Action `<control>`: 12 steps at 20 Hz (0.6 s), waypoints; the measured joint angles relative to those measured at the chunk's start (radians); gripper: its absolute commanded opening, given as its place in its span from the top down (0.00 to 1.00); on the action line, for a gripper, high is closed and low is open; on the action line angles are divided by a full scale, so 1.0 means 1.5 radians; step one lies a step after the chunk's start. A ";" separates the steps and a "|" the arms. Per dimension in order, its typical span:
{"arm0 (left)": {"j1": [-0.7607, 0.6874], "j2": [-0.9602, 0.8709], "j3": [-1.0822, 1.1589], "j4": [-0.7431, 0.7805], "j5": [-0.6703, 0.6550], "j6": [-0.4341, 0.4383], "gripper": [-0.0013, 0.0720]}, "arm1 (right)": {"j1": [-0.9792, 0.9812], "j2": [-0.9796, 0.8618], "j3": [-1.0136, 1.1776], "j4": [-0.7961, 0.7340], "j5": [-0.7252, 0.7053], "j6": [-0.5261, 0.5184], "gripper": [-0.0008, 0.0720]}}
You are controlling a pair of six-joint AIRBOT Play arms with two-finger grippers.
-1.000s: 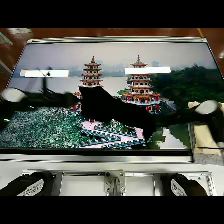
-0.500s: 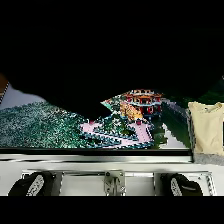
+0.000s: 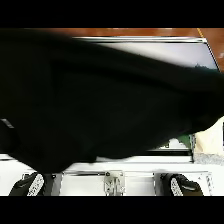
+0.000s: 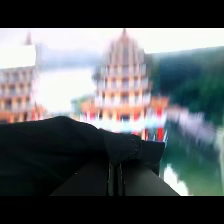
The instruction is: Fold the shirts.
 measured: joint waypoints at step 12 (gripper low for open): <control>-0.073 -0.202 -0.478 -0.005 0.164 0.011 0.93 | 0.151 -0.353 -0.316 0.081 -0.527 0.009 0.88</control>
